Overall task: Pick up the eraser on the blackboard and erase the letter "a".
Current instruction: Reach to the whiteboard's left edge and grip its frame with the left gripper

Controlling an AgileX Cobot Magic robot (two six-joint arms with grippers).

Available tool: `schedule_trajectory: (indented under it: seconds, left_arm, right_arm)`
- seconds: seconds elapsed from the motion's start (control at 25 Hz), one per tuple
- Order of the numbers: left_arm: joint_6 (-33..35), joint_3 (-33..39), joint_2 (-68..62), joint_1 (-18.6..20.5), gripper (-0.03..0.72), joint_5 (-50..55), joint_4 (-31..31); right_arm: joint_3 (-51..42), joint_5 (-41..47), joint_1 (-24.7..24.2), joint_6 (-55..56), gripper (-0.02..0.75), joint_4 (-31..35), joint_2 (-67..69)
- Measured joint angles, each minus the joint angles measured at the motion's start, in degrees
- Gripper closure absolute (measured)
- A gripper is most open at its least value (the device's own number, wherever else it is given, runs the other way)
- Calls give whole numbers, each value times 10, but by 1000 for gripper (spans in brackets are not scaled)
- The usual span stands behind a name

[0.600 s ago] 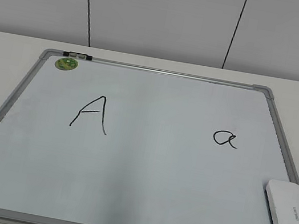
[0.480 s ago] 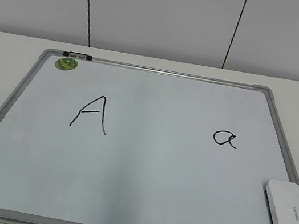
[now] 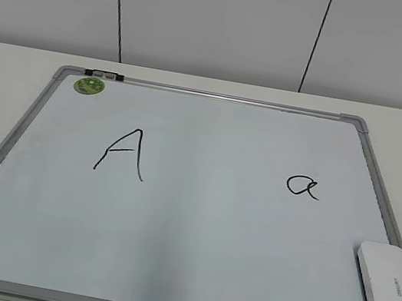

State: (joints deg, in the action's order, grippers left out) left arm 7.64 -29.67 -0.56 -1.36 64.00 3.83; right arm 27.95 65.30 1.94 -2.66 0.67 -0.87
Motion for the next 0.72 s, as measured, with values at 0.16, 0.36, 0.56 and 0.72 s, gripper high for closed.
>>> schedule_trajectory:
  seconds: [0.16, 0.36, 0.56, 0.72]
  left_arm:
    - [0, 0, 0, 0, 225, 0, 0]
    - [0, 0, 0, 0, 225, 0, 0]
    - [0, 0, 0, 0, 225, 0, 0]
    - [0, 0, 0, 0, 225, 0, 0]
  right_arm:
    - [0, 0, 0, 0, 151, 0, 0]
    - [0, 0, 0, 0, 151, 0, 0]
    - [0, 0, 0, 0, 151, 0, 0]
    - [0, 0, 0, 0, 151, 0, 0]
